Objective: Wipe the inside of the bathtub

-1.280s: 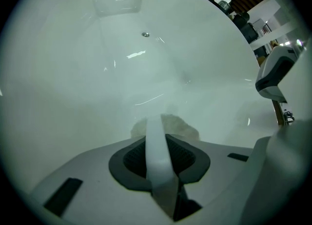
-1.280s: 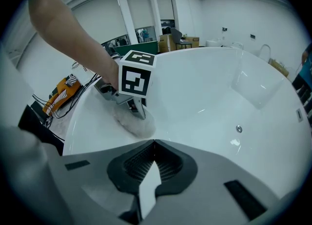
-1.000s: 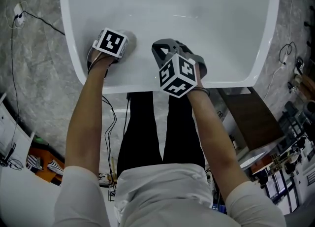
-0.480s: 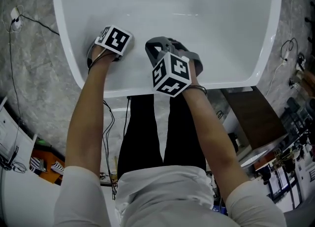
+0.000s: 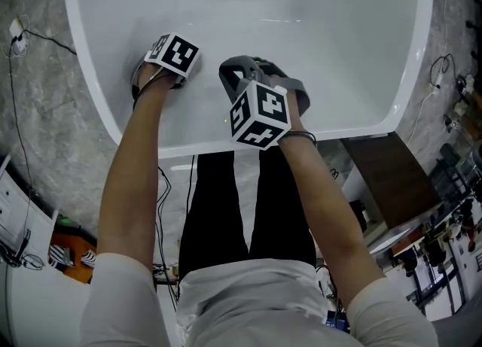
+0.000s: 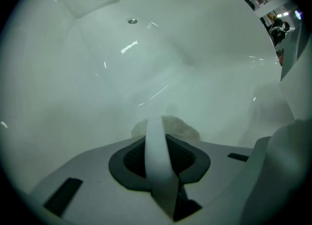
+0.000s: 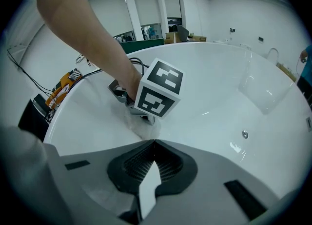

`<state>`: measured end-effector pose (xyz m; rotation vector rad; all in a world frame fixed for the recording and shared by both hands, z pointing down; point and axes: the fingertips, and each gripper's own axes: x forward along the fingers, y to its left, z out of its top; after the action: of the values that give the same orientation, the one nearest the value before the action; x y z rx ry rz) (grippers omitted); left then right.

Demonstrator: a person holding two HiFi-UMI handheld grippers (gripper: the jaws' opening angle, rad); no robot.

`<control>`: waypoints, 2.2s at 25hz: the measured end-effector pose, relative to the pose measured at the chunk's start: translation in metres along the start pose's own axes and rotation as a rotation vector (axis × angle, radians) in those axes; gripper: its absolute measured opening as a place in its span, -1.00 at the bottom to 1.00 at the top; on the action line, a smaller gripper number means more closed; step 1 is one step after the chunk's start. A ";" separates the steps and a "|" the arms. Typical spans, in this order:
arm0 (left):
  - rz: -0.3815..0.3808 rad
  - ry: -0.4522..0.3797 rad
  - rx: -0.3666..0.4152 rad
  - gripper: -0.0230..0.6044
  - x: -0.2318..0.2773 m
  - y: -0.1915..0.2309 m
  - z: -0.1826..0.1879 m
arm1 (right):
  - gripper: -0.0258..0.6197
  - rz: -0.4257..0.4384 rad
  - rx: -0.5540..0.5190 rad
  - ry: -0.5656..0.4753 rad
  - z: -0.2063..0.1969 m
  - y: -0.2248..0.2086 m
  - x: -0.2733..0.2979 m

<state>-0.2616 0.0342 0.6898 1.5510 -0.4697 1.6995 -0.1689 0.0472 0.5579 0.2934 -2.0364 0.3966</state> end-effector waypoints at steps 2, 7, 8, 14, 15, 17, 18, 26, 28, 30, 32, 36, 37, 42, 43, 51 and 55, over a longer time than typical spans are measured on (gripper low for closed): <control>0.001 -0.002 -0.002 -0.63 0.004 0.000 0.004 | -0.86 0.005 -0.010 0.002 -0.003 0.000 0.002; 0.004 -0.010 -0.021 -0.63 0.012 0.002 0.012 | -0.86 0.020 -0.050 0.007 -0.008 -0.002 0.006; 0.005 -0.013 -0.028 -0.63 0.014 0.003 0.014 | -0.86 0.020 -0.050 0.006 -0.009 -0.004 0.006; 0.010 -0.029 -0.038 -0.63 0.021 -0.003 0.025 | -0.86 0.015 -0.036 0.006 -0.025 -0.011 0.003; 0.009 -0.032 -0.039 -0.63 0.022 -0.006 0.028 | -0.86 0.015 -0.034 0.008 -0.029 -0.012 0.002; 0.008 -0.035 -0.039 -0.63 0.023 -0.012 0.031 | -0.86 0.013 -0.027 0.010 -0.037 -0.012 -0.001; 0.007 -0.036 -0.040 -0.63 0.024 -0.014 0.033 | -0.86 0.010 -0.024 0.010 -0.040 -0.013 -0.002; -0.003 -0.055 -0.034 -0.63 0.025 -0.036 0.057 | -0.86 -0.008 -0.002 0.012 -0.065 -0.028 -0.014; -0.010 -0.060 -0.035 -0.63 0.026 -0.044 0.062 | -0.86 -0.010 0.004 0.015 -0.073 -0.030 -0.017; -0.015 -0.066 -0.037 -0.63 0.027 -0.051 0.069 | -0.86 -0.014 0.012 0.016 -0.080 -0.034 -0.020; -0.014 -0.069 -0.033 -0.63 0.027 -0.057 0.076 | -0.86 -0.019 0.019 0.015 -0.086 -0.038 -0.024; -0.018 -0.070 -0.026 -0.63 0.027 -0.069 0.087 | -0.86 -0.021 0.026 0.011 -0.092 -0.039 -0.031; -0.021 -0.074 -0.025 -0.63 0.026 -0.073 0.090 | -0.86 -0.022 0.027 0.010 -0.094 -0.039 -0.034; -0.029 -0.100 -0.003 -0.63 0.025 -0.098 0.111 | -0.86 -0.029 0.028 0.011 -0.109 -0.045 -0.042; -0.032 -0.105 0.002 -0.63 0.025 -0.103 0.116 | -0.86 -0.031 0.029 0.013 -0.113 -0.047 -0.044; -0.054 -0.147 0.057 -0.63 0.026 -0.148 0.153 | -0.86 -0.050 0.043 0.027 -0.148 -0.056 -0.059; -0.068 -0.165 0.072 -0.63 0.026 -0.169 0.172 | -0.86 -0.063 0.064 0.030 -0.164 -0.060 -0.068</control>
<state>-0.0204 0.0255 0.7096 1.7484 -0.4376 1.5597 0.0167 0.0605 0.5802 0.3877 -1.9824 0.4248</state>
